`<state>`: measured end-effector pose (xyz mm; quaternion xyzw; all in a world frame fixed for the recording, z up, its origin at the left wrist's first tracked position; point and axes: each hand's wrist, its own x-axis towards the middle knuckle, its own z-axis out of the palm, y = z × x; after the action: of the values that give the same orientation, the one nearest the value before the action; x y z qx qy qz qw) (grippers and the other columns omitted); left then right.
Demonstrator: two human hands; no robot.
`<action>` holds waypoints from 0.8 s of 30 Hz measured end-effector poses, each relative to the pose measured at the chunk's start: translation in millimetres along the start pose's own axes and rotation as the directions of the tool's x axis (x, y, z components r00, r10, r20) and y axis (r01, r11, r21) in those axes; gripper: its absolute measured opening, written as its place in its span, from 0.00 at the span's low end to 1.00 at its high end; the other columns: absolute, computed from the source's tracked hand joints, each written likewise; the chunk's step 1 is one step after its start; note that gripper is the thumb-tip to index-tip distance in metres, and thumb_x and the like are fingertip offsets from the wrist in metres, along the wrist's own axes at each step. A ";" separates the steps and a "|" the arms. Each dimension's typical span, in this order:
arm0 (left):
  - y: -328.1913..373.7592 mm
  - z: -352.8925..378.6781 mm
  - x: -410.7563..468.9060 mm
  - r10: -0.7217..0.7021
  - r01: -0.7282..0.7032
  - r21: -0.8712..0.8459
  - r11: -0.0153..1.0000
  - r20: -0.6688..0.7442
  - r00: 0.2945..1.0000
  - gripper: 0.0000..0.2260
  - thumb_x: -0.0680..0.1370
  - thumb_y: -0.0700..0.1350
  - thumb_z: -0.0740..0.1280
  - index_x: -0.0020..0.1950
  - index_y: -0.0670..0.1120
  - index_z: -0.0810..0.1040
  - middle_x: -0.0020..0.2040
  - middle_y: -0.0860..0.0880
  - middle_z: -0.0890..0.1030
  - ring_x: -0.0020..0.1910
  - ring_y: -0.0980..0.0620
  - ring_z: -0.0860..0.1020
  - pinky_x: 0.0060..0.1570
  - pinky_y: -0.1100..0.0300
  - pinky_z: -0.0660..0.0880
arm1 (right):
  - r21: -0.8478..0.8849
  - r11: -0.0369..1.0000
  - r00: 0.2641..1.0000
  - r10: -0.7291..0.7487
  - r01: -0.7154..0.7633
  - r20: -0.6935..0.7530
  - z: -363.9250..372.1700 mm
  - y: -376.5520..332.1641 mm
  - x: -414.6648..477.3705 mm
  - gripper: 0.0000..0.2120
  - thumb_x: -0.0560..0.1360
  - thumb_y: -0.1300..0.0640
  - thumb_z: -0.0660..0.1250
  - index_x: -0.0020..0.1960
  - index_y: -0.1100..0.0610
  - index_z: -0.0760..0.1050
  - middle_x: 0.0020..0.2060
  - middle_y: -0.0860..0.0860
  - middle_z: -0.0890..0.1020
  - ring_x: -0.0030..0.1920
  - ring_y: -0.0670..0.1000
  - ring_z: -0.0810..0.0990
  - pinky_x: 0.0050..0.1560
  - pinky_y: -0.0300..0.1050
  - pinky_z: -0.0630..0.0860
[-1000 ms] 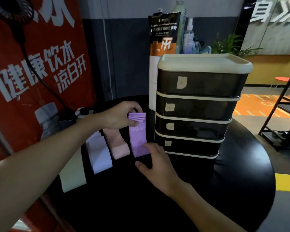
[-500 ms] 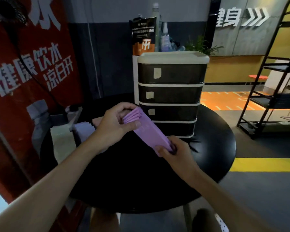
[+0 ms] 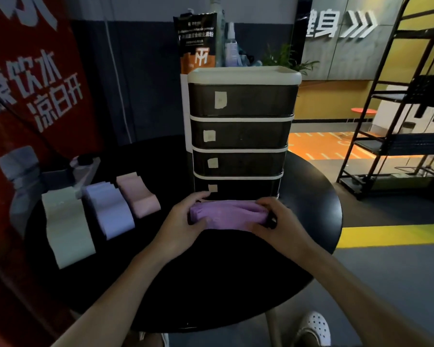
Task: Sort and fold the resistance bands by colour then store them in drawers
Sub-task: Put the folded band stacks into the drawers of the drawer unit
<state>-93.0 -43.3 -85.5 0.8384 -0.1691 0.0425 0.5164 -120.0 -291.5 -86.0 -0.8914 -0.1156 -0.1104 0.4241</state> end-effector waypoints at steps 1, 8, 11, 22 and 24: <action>-1.9 0.7 1.6 0.003 -0.004 0.021 1.000 0.027 1.000 0.24 0.78 0.39 0.70 0.69 0.60 0.72 0.63 0.61 0.76 0.62 0.66 0.74 0.61 0.73 0.69 | -0.014 1.000 1.000 -0.003 0.003 -0.002 0.9 0.3 0.1 0.20 0.68 0.44 0.71 0.59 0.46 0.74 0.49 0.39 0.81 0.50 0.42 0.81 0.54 0.49 0.79; -2.7 4.6 1.7 0.027 -0.033 0.140 0.990 0.045 0.999 0.12 0.80 0.43 0.68 0.59 0.56 0.73 0.57 0.58 0.76 0.55 0.65 0.75 0.53 0.76 0.68 | -0.030 0.999 0.999 0.043 -0.044 -0.024 2.3 6.6 1.5 0.13 0.70 0.51 0.69 0.54 0.49 0.77 0.46 0.44 0.82 0.48 0.45 0.80 0.52 0.52 0.79; 0.5 4.0 0.9 0.013 -0.019 0.132 0.991 0.045 0.999 0.09 0.80 0.44 0.68 0.56 0.57 0.73 0.54 0.57 0.77 0.52 0.63 0.76 0.49 0.72 0.70 | 0.031 0.999 1.000 0.021 -0.021 -0.010 -0.1 5.2 0.6 0.09 0.73 0.59 0.72 0.53 0.51 0.78 0.45 0.46 0.82 0.47 0.46 0.81 0.51 0.51 0.79; -1.5 3.8 -3.4 0.040 -0.056 0.178 0.982 0.091 0.995 0.22 0.81 0.46 0.66 0.74 0.61 0.68 0.62 0.62 0.74 0.63 0.64 0.72 0.62 0.72 0.65 | -0.101 0.985 0.989 -0.144 0.140 -0.030 4.7 7.8 -2.3 0.26 0.76 0.59 0.68 0.71 0.45 0.68 0.65 0.42 0.75 0.64 0.44 0.73 0.65 0.48 0.73; -1.0 3.8 -4.1 0.036 -0.057 0.225 0.973 0.098 0.995 0.23 0.82 0.47 0.65 0.76 0.59 0.66 0.61 0.61 0.73 0.63 0.62 0.72 0.66 0.66 0.67 | -0.118 0.974 0.980 -0.195 0.191 -0.025 4.9 7.2 -3.2 0.22 0.78 0.60 0.66 0.70 0.45 0.72 0.64 0.41 0.74 0.64 0.41 0.73 0.63 0.42 0.73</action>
<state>-96.9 -45.3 -89.1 0.8889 -0.2065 0.0346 0.4074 -120.4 -292.5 -95.3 -0.8967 -0.1875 -0.1738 0.3613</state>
